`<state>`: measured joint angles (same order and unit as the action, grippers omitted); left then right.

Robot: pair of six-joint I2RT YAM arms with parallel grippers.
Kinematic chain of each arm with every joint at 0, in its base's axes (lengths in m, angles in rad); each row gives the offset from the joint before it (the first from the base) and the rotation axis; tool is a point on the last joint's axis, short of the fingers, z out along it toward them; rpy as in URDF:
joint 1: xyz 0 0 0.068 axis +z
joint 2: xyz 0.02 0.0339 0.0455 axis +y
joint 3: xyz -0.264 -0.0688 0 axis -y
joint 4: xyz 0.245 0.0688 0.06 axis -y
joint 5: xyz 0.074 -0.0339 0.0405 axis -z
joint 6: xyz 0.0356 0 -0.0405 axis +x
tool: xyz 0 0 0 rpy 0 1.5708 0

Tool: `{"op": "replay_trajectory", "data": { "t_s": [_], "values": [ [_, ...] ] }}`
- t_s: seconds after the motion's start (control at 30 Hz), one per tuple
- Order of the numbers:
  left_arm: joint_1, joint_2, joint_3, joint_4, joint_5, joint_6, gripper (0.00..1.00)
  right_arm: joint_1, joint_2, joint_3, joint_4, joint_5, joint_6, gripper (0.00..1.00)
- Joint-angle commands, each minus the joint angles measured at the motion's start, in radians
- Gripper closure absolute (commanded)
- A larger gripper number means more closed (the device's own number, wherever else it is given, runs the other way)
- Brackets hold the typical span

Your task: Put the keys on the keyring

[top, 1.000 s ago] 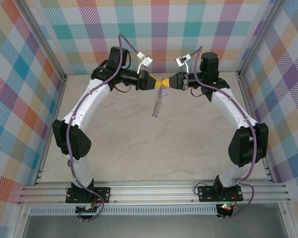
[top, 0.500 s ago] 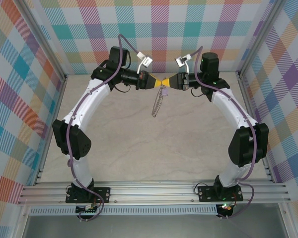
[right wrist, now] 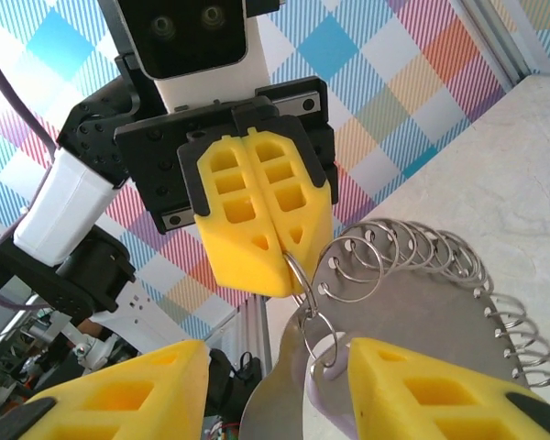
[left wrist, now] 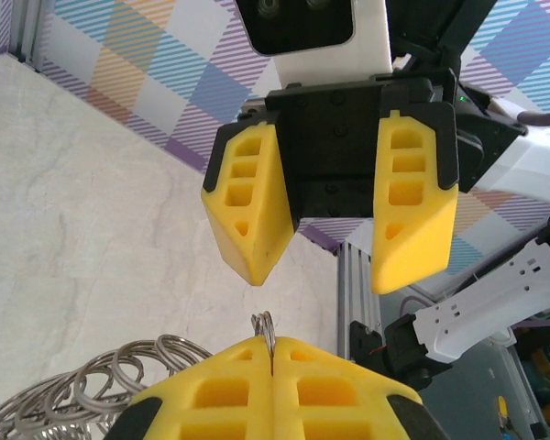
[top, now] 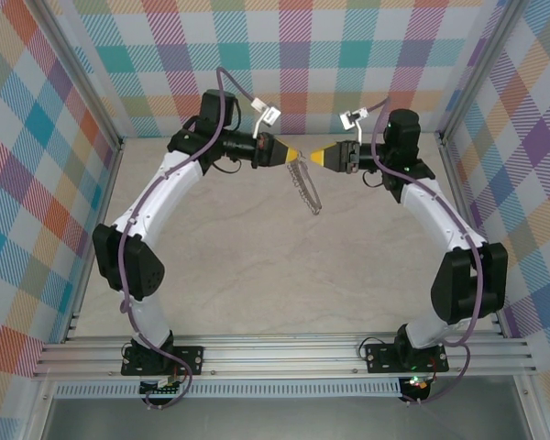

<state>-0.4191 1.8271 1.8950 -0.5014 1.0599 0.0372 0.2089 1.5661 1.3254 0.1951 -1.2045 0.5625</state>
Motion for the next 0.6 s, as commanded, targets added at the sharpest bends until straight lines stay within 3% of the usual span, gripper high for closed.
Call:
{"op": "replay_trajectory", "data": {
  "t_s": [0.0,0.37,0.57],
  "values": [
    [-0.014,-0.097,-0.027,0.097,0.011,-0.028,1.0,0.0,-0.041,-0.046,0.137,0.008,0.056,0.54],
    [-0.048,-0.191,-0.122,0.197,0.0,-0.059,1.0,0.015,-0.098,-0.172,0.405,0.052,0.232,0.52],
    [-0.061,-0.208,-0.147,0.212,-0.003,-0.06,1.0,0.036,-0.148,-0.203,0.461,0.073,0.257,0.52]
  ]
}}
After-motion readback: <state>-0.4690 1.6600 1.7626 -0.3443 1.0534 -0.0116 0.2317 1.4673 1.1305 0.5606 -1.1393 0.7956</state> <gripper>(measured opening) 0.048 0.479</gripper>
